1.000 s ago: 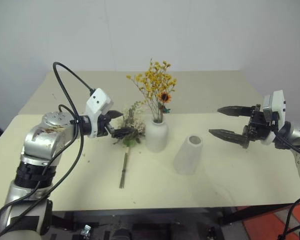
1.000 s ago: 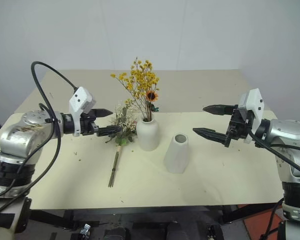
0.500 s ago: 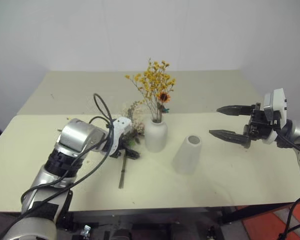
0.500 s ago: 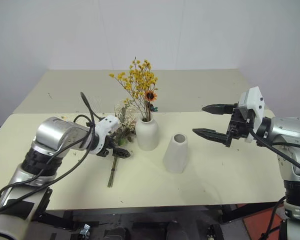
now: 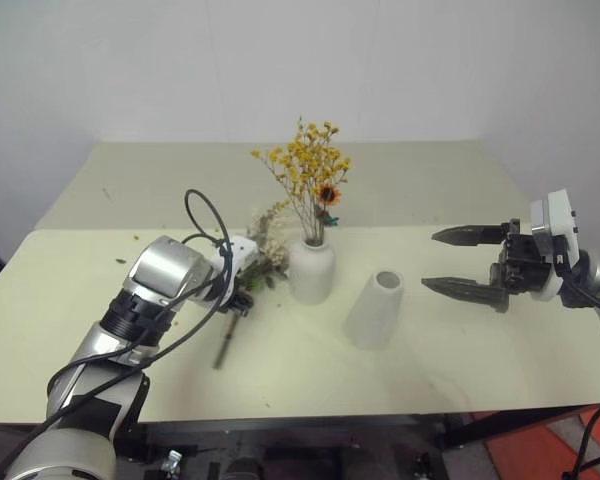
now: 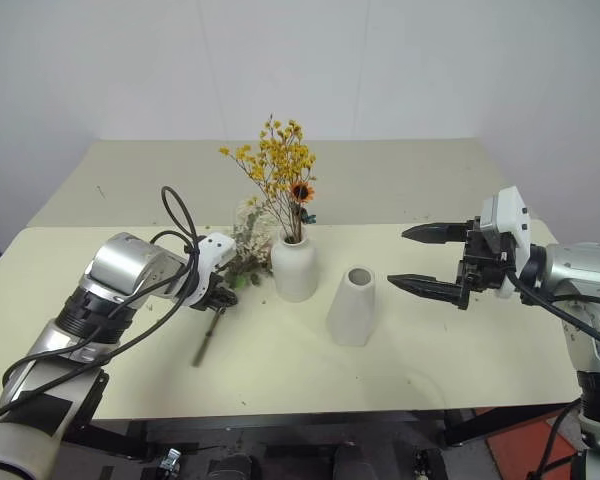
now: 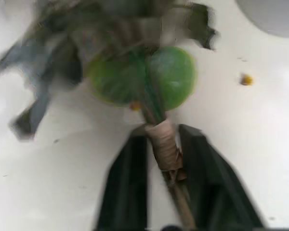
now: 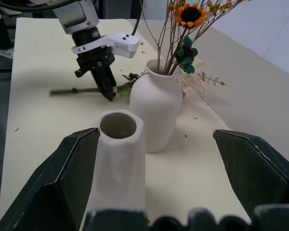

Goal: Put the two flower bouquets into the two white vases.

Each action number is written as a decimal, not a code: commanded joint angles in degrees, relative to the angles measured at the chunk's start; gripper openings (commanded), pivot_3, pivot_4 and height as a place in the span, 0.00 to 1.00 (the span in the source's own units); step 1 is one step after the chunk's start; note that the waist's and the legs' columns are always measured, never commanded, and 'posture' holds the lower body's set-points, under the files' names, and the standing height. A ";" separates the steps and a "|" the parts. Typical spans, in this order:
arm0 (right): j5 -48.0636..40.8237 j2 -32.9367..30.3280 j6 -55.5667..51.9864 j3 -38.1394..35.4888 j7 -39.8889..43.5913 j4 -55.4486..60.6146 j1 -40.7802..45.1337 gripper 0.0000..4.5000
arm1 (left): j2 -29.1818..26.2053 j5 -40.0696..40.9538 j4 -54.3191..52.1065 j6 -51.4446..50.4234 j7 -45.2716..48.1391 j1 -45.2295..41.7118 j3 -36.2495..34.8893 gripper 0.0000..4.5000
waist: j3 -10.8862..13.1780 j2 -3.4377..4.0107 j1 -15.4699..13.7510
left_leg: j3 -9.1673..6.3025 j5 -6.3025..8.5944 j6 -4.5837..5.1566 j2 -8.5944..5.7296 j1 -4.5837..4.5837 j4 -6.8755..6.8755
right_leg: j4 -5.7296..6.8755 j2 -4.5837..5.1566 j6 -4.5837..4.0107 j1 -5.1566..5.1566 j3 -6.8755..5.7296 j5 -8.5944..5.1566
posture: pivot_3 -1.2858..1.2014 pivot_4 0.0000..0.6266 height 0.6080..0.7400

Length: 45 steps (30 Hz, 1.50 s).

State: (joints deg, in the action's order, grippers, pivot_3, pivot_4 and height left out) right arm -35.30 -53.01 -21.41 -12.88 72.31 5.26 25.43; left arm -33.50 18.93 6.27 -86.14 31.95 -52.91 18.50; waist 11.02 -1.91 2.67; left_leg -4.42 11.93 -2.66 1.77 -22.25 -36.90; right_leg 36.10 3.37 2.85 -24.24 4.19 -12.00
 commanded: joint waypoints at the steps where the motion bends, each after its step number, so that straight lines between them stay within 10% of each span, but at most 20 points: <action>1: -1.60 -1.29 -0.20 -2.53 0.68 1.32 0.56 0.99 | 1.12 -0.86 1.16 0.06 -1.49 0.59 -1.10 0.03 | 0.00 0.00 -0.08 | 0.00 0.00 0.00 -0.01 0.00 0.00 | -0.01 0.01 0.00 0.02 0.00 0.00 | 0.52 0.24 1.00; 12: -3.07 -3.66 -1.11 -3.86 4.02 1.80 -2.07 0.99 | -2.82 -6.01 9.48 9.90 -11.46 -3.93 -19.97 0.03 | 0.01 -0.02 0.35 | -0.01 0.00 0.00 0.01 -0.04 0.00 | -0.01 -0.01 -0.01 -0.06 -0.01 0.01 | 0.52 0.24 1.00; 21: -2.58 -4.77 2.18 -7.05 8.27 -2.47 -5.54 0.99 | 0.75 5.37 -6.58 36.98 -8.83 -1.69 -41.80 0.03 | 0.03 -0.05 -0.87 | 0.01 0.00 -0.03 -0.07 -0.10 -0.02 | -0.12 0.13 -0.21 0.03 -0.02 0.19 | 0.52 0.24 1.00; 32: -1.51 -4.49 3.13 -8.94 7.56 -3.86 -8.01 0.99 | 3.61 29.40 -12.10 23.15 -1.82 -7.29 -43.08 0.03 | 0.03 -0.05 -0.05 | 0.01 -0.02 -0.05 -0.07 -0.07 -0.09 | -0.06 0.10 0.06 0.05 0.00 0.07 | 0.52 0.24 1.00; 45: -1.78 -3.57 3.09 -9.31 4.44 -1.17 -9.05 0.99 | 13.07 36.16 -5.31 20.60 -0.52 -14.00 -35.83 0.03 | 0.03 -0.05 -0.12 | 0.01 -0.02 -0.05 -0.07 -0.06 -0.08 | -0.08 0.08 0.07 0.05 0.02 0.07 | 0.52 0.24 1.00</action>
State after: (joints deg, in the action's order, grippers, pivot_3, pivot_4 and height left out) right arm -36.23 -56.55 -19.15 -19.68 77.21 2.56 16.52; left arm -20.91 53.55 2.01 -66.94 29.61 -64.37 -18.21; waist 11.05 -1.96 2.55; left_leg -4.41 11.91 -2.71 1.69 -22.31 -36.98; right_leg 36.02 3.44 2.92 -24.19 4.21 -11.93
